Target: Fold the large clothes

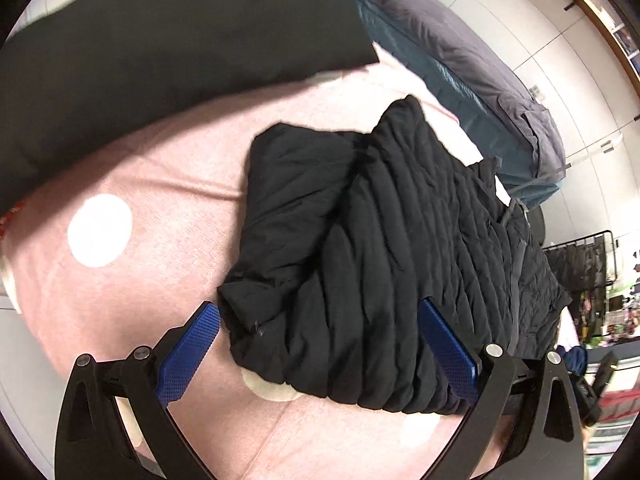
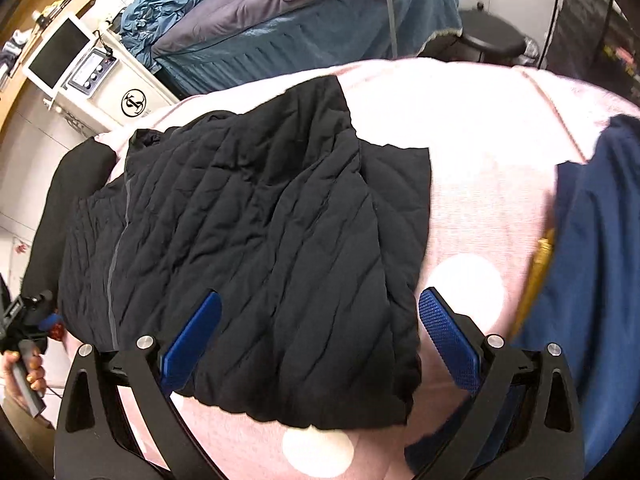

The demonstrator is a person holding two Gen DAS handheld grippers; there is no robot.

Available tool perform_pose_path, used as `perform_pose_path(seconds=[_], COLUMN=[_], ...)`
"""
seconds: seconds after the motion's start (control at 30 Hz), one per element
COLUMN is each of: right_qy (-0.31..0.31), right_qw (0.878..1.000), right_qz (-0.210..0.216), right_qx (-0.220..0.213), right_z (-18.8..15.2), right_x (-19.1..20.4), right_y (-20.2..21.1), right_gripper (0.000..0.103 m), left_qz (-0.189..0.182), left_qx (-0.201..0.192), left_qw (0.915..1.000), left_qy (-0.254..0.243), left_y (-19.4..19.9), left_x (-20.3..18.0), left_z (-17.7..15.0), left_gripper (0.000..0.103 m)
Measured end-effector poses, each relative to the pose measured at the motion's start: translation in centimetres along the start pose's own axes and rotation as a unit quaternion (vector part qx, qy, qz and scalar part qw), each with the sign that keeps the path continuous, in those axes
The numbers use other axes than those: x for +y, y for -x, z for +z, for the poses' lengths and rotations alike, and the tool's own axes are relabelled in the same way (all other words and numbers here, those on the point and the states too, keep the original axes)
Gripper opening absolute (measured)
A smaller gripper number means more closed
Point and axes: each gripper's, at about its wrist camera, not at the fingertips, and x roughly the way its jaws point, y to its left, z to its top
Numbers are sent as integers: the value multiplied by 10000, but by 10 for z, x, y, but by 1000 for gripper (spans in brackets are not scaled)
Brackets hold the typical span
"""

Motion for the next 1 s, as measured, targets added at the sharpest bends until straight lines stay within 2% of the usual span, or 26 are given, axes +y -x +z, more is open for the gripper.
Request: perform_pose_path(seconds=[0.13, 0.3, 0.6, 0.83, 0.9, 1.0], right_qy=[-235, -197, -370, -466, -468, -609], right_qw=[9996, 9992, 9939, 9929, 9926, 9917], right_qz=[-53, 25, 581, 696, 754, 818], right_qx=[137, 336, 864, 842, 825, 788], right_z=[5, 7, 7, 8, 6, 4], right_x=[-14, -24, -37, -38, -37, -27], right_y=[-20, -38, -73, -83, -80, -81], right_gripper=[97, 97, 97, 98, 96, 83], left_qz=[-33, 58, -317, -315, -297, -334], left_qx=[380, 512, 1044, 1065, 1034, 969], left_qw=[9992, 9986, 9940, 9938, 9942, 9947], left_qy=[-72, -122, 44, 58, 72, 103], left_y=[-25, -47, -87, -102, -101, -100], left_x=[-1, 2, 16, 10, 5, -5], left_z=[9, 22, 42, 45, 45, 44], left_gripper=[97, 97, 98, 98, 98, 97])
